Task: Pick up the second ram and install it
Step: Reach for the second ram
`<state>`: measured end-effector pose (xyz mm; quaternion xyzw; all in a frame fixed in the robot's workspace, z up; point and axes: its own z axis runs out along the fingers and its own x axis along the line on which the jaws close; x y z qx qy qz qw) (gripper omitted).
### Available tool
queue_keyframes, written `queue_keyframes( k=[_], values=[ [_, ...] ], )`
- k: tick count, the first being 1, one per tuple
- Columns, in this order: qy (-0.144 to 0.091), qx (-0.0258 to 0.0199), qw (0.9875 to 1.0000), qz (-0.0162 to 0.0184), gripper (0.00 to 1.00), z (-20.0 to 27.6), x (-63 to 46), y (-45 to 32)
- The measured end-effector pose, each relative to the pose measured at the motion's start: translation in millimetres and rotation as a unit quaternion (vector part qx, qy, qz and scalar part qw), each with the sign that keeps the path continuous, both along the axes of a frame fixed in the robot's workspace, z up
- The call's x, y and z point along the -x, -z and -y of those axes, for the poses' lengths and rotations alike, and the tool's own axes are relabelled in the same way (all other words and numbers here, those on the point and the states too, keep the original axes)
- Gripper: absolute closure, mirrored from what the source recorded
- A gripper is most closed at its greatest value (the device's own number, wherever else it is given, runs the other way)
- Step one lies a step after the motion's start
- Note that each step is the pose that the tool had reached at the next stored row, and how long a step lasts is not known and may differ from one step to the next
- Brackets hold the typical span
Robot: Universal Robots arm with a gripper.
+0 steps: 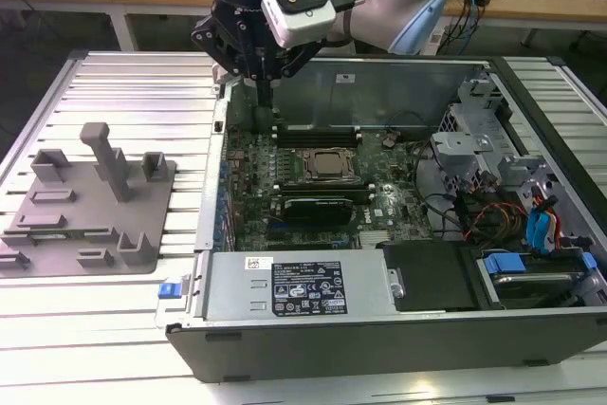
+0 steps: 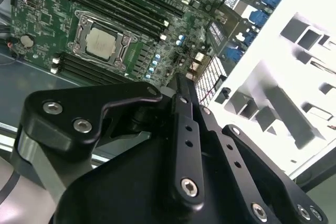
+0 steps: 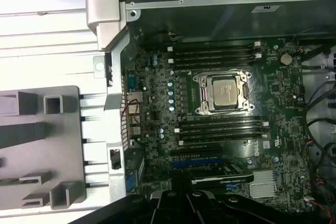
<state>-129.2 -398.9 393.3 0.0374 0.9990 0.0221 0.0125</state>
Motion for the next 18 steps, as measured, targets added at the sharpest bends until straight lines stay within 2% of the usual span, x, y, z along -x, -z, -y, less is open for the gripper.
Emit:
queue_keyframes(
  k=[18],
  values=[
    [0.000, 0.0000, 1.0000, 0.0000, 0.92, 0.0, 22.1, 0.0]
  ],
)
